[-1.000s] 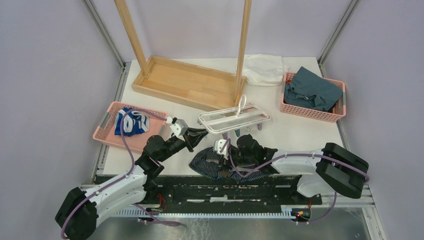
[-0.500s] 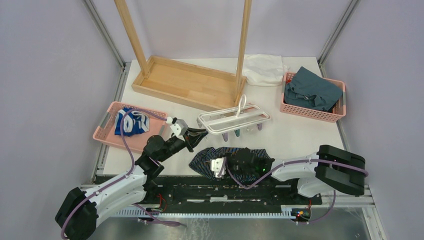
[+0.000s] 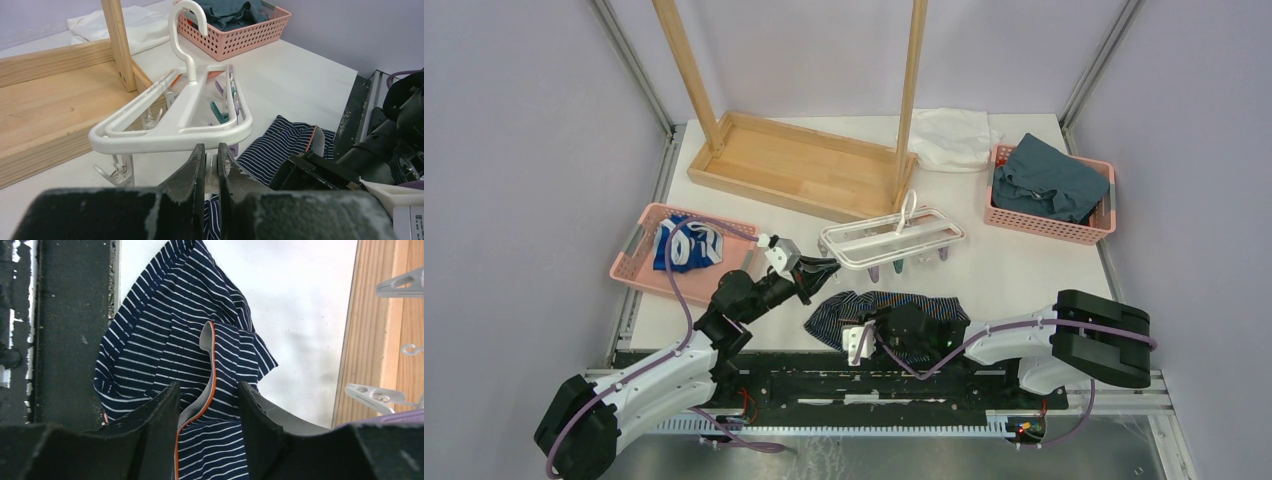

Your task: Clip the underwear to the hanger

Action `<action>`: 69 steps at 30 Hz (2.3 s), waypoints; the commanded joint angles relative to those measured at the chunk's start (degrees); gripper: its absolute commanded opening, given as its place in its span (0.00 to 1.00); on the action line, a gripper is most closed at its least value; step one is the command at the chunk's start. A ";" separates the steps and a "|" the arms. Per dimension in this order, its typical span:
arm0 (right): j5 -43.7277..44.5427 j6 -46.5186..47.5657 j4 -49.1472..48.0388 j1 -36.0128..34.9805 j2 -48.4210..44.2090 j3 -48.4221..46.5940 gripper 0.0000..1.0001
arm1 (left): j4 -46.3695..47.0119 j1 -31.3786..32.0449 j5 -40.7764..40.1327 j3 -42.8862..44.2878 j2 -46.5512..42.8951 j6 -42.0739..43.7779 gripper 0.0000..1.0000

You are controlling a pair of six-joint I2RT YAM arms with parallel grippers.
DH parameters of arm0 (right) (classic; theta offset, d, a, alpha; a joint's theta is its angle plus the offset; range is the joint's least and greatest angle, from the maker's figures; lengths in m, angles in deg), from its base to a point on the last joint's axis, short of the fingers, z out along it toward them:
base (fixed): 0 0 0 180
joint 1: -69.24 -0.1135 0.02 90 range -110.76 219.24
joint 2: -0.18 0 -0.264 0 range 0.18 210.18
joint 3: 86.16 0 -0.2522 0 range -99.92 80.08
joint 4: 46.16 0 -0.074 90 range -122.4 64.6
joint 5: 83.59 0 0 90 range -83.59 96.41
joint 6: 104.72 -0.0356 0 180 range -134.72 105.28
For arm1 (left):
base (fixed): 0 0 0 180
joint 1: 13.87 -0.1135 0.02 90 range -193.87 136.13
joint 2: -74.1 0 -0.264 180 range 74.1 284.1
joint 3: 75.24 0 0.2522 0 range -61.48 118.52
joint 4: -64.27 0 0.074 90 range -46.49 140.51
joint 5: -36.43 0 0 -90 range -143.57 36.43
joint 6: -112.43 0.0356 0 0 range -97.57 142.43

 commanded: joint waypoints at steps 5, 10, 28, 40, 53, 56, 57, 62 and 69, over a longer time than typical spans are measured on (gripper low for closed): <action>2.73 0.95 -1.59 -0.37 -0.27 -2.91 0.48 | 3.96 0.09 -0.82 0.72 -0.52 1.34 0.03; 3.22 0.64 -1.40 -0.43 -0.87 -3.51 0.37 | 3.88 0.09 -0.81 0.74 -0.69 1.42 0.03; 7.79 8.08 2.64 -3.08 -0.56 -4.47 0.63 | 3.96 0.07 -0.57 0.47 -0.65 1.25 0.03; 22.10 23.73 -9.73 -11.97 7.62 -4.37 0.60 | 4.00 0.08 -1.12 -0.15 -1.69 1.15 0.03; 26.26 27.17 -9.68 -13.09 10.14 -4.54 0.52 | 3.98 0.09 -1.12 -0.32 -2.02 1.16 0.03; 26.77 26.59 -8.47 -13.08 10.17 -4.34 0.51 | 4.03 0.08 -1.09 -0.33 -2.02 1.08 0.03; 27.11 26.46 -8.41 -13.10 10.17 -4.30 0.50 | 3.99 0.09 -1.08 -0.32 -2.08 1.07 0.03; 27.97 25.75 -9.21 -13.03 9.25 -3.62 0.29 | 4.08 0.09 -1.07 -0.34 -2.17 1.12 0.03; 26.94 20.05 -9.46 -12.80 6.01 -3.00 0.01 | 3.93 0.09 -1.08 -0.01 -2.10 1.08 0.03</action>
